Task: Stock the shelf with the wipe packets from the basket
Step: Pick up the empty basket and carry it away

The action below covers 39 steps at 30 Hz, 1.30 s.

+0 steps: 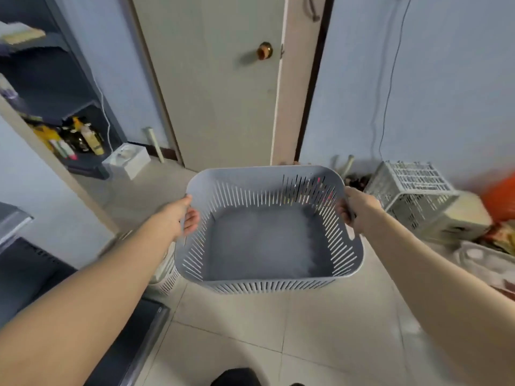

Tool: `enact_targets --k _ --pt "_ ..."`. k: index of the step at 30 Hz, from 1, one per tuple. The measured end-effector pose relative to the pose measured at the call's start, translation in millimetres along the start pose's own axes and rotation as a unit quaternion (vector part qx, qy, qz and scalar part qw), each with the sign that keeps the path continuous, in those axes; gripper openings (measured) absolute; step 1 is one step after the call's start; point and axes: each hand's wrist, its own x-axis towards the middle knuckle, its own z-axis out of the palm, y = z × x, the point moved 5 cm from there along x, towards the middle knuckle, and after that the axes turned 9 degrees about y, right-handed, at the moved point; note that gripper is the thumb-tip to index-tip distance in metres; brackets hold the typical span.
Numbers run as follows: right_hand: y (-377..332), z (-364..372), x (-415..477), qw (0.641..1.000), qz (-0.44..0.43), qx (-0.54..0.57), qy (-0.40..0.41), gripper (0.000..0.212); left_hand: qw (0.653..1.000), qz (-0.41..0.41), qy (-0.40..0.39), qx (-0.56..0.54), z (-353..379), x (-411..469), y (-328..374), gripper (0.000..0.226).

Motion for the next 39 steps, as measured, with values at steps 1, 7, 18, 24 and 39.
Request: enact_targets --k 1,7,18,24,39 --pt "-4.4 -13.4 9.3 1.0 0.005 0.007 0.016 0.025 1.0 0.007 -0.008 0.012 19.3 2.7 8.3 0.04" --pt "-31.7 -88.4 69.7 0.995 0.037 0.043 0.08 0.029 0.997 0.021 -0.05 0.053 142.6 5.5 42.0 0.037" --pt "-85.6 -161.4 194.4 0.992 0.062 0.044 0.1 0.03 0.995 0.021 -0.064 0.08 310.2 9.5 71.2 0.036" --pt "-121.8 -187.3 254.7 0.987 0.068 0.07 0.13 0.032 0.99 0.024 -0.093 0.105 404.8 32.3 101.2 0.032" --pt "-214.1 -285.1 410.3 0.979 0.07 0.088 0.172 0.035 0.985 0.024 -0.126 0.116 643.3 25.2 142.8 0.037"
